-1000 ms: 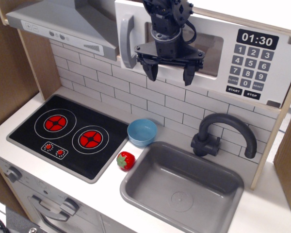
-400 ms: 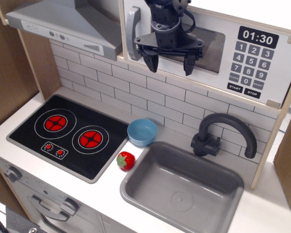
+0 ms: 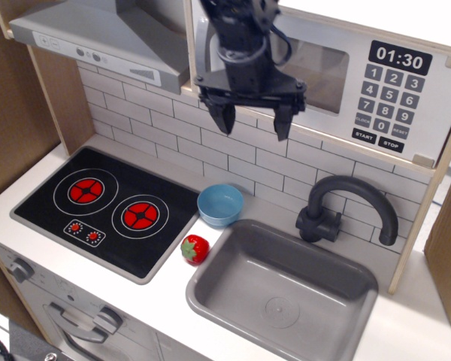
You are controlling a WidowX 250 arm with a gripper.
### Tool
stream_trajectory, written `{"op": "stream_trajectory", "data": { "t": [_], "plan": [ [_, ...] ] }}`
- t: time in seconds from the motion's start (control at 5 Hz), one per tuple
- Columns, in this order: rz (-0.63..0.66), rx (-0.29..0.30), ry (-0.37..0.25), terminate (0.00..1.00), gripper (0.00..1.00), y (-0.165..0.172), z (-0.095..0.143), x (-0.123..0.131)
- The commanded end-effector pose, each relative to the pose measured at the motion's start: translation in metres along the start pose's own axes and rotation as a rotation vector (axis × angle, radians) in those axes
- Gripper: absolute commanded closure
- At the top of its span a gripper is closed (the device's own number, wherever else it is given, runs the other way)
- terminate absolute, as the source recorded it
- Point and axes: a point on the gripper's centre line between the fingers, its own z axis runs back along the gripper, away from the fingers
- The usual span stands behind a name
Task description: Close microwave
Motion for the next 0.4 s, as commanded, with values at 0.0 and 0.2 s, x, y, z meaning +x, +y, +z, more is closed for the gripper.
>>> {"op": "stream_trajectory", "data": {
  "t": [0.0,0.2],
  "plan": [
    [-0.011,-0.004,0.016,0.00,0.00,0.0059,0.0365,-0.0104],
    [-0.011,-0.004,0.016,1.00,0.00,0.0059,0.0365,-0.0104]
  ]
}}
